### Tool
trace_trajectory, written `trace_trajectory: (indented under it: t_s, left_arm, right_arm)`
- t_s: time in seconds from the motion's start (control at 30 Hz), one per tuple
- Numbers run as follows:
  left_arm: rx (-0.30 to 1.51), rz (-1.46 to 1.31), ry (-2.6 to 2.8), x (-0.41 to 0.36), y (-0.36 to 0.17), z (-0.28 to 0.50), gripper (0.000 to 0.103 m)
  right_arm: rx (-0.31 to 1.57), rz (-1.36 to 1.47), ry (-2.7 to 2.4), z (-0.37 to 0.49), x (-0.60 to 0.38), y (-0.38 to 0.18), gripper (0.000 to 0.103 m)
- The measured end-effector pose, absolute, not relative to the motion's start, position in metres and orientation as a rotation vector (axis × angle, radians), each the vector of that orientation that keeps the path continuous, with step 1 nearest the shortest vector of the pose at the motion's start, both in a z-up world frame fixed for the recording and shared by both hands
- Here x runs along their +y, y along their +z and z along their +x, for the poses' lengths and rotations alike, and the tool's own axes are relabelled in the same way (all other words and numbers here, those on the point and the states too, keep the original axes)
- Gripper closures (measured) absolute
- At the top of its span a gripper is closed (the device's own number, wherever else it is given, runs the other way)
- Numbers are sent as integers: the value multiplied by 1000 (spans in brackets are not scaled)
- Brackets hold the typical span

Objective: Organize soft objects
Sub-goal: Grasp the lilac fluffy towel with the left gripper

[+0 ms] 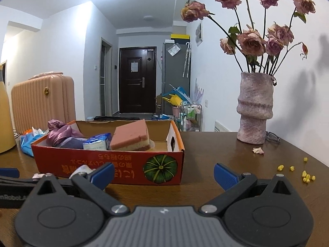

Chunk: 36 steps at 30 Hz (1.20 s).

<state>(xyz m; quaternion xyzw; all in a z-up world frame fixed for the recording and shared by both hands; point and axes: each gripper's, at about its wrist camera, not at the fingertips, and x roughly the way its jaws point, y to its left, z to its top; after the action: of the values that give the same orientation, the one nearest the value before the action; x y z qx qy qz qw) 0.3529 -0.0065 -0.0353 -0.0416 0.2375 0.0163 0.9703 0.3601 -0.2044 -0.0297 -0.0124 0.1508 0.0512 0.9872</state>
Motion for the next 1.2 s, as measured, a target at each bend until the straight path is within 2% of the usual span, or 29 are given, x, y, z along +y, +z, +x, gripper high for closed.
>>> trace_trajectory:
  t_s: [0.67,0.7,0.73,0.8,0.83,0.93,1.0,1.2]
  left_arm:
    - [580,-46,100,-20,-54,371,2]
    - [583,-43,97,-20,-54,371,9]
    - [587,-41,95,-20,-54,371,22]
    - [594,-42,82,-20,-54,371,42]
    - [602,-46,73,-19,-54,372,48]
    - [642,-79,34,-14,-57,375,58]
    - [633,-95,22,-11,-54,373,61]
    - [604,-105,-3,-5,-48,365,63]
  right_arm:
    - [319,-13,80,364,-208,-33,0]
    - [318,-13,80,364,-207,-33,0]
    - [318,-13,80,364,-207,-33,0]
    - [319,-12,82,364,-207,-33,0]
    - [319,-13,84,364,-207,-33,0]
    - [314,-16,86,363,-206,-32,0]
    - [312,-14,93,362,-206,-32,0]
    - [316,-21,118,360,-204,-33,0]
